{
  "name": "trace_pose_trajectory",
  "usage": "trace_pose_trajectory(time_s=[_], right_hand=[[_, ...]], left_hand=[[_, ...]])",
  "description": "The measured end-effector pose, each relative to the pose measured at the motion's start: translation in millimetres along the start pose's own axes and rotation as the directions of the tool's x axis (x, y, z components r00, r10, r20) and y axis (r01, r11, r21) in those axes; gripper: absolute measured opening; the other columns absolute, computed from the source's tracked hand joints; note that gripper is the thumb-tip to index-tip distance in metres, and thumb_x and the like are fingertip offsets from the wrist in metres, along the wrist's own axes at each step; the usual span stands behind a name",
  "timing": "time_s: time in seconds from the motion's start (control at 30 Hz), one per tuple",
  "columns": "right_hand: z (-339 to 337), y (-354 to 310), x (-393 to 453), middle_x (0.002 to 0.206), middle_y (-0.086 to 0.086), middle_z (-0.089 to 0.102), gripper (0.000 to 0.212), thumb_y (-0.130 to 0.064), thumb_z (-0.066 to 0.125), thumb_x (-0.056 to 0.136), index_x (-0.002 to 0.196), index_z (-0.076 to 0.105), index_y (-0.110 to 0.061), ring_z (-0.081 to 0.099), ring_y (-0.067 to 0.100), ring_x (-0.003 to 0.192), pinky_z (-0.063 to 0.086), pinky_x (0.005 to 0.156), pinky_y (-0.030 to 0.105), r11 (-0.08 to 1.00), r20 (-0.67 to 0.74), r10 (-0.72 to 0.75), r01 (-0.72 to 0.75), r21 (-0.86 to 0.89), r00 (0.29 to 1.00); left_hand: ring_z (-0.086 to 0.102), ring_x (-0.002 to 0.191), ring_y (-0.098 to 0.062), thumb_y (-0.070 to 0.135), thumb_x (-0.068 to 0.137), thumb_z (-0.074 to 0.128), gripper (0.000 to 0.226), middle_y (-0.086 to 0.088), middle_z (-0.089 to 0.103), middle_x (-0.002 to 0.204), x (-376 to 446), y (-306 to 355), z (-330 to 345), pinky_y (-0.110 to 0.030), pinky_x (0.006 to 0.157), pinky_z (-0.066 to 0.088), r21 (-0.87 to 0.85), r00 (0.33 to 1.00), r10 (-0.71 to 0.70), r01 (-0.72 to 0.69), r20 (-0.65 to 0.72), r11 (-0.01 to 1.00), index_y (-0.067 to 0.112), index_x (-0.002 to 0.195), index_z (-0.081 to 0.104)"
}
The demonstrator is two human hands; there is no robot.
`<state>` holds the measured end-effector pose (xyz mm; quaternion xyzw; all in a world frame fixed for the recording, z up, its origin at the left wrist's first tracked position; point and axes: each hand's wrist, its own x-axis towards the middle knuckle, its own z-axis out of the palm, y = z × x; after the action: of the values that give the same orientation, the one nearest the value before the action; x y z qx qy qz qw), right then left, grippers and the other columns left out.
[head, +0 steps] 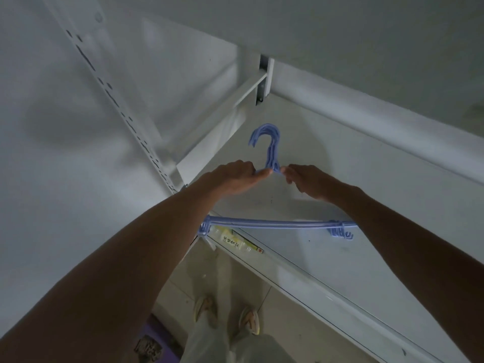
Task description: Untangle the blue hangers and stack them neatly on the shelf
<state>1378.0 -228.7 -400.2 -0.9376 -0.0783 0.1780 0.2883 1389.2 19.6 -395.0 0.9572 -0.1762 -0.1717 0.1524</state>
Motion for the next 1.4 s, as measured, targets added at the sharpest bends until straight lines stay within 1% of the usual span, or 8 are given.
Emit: trace_pose_trajectory(time_s=[0.27,0.43,0.53,0.63,0.83,1.0,1.1,1.4], right_hand=[[-13,-4,55,0.056,0.005,0.054,0.078,-0.088,0.027,0.085,0.065,0.055,-0.019,0.049,0.021,0.048,0.044,0.061,0.031,0.99,0.134,0.135,-0.138,0.007,0.982],[-28,-3,94,0.057,0.004,0.064,0.075,-0.076,0.037,0.094,0.076,0.07,-0.011,0.058,0.02,0.044,0.048,0.054,0.026,0.972,0.035,0.228,-0.23,0.041,0.973],[-30,-7,111,0.075,0.019,0.072,0.076,-0.076,0.039,0.094,0.095,0.067,-0.006,0.063,0.027,0.055,0.053,0.057,0.031,0.966,-0.01,0.254,-0.253,0.052,0.967],[-29,-12,122,0.082,0.02,0.074,0.081,-0.078,0.037,0.093,0.098,0.068,-0.004,0.065,0.028,0.061,0.055,0.065,0.034,0.963,-0.044,0.268,-0.266,0.041,0.963],[-37,-14,133,0.076,0.011,0.07,0.084,-0.08,0.032,0.092,0.101,0.07,-0.006,0.066,0.027,0.064,0.054,0.07,0.034,0.958,-0.042,0.282,-0.283,-0.036,0.958],[-35,-26,135,0.122,0.014,0.069,0.071,-0.07,0.03,0.1,0.124,0.069,-0.017,0.065,0.034,0.113,0.047,0.097,0.042,0.833,-0.287,0.084,-0.225,-0.505,0.954],[-28,-31,136,0.122,0.015,0.068,0.069,-0.067,0.028,0.103,0.12,0.071,-0.015,0.065,0.035,0.113,0.048,0.093,0.041,0.747,-0.358,-0.003,-0.236,-0.622,0.934],[-26,-30,119,0.118,0.017,0.065,0.055,-0.06,0.036,0.104,0.111,0.065,-0.013,0.061,0.036,0.118,0.047,0.099,0.045,0.931,-0.327,0.132,-0.23,-0.283,0.936]], left_hand=[[0.057,0.056,-0.019,0.095,0.078,0.013,0.087,0.0,0.057,0.061,57,-26,0,-0.031,0.053,0.032,0.021,0.998,-0.042,0.043,-0.051,0.999,0.019,0.058,0.05],[0.065,0.088,-0.03,0.073,0.097,0.024,0.05,-0.008,0.065,0.091,92,-33,-10,-0.037,0.071,0.048,0.25,0.992,0.074,-0.046,-0.106,0.967,0.041,0.112,0.059],[0.068,0.091,-0.031,0.073,0.097,0.026,0.065,-0.011,0.071,0.095,101,-39,-22,-0.035,0.071,0.044,0.339,0.978,0.08,-0.011,-0.192,0.941,0.029,0.109,0.071],[0.071,0.079,-0.031,0.069,0.1,0.025,0.074,-0.013,0.072,0.08,110,-42,-34,-0.032,0.064,0.043,0.567,0.928,0.248,-0.051,-0.276,0.822,0.015,0.083,0.073],[0.072,0.086,-0.032,0.037,0.102,0.053,0.028,-0.012,0.073,0.095,107,-56,-55,-0.034,0.069,0.049,0.754,0.897,0.424,-0.191,-0.127,0.628,0.015,0.1,0.069],[0.071,0.096,-0.036,0.013,0.094,0.059,0.015,-0.015,0.071,0.103,105,-53,-53,-0.038,0.078,0.053,0.652,0.935,0.294,-0.098,-0.199,0.752,0.012,0.102,0.072],[0.07,0.099,-0.037,0.015,0.093,0.059,0.02,-0.014,0.07,0.107,105,-50,-47,-0.038,0.078,0.053,0.586,0.945,0.215,-0.031,-0.247,0.81,0.012,0.108,0.071],[0.061,0.107,-0.035,0.048,0.101,0.052,0.046,-0.016,0.061,0.113,88,-62,-35,-0.045,0.082,0.053,0.249,0.934,0.116,-0.03,-0.338,0.968,0.005,0.113,0.064]])
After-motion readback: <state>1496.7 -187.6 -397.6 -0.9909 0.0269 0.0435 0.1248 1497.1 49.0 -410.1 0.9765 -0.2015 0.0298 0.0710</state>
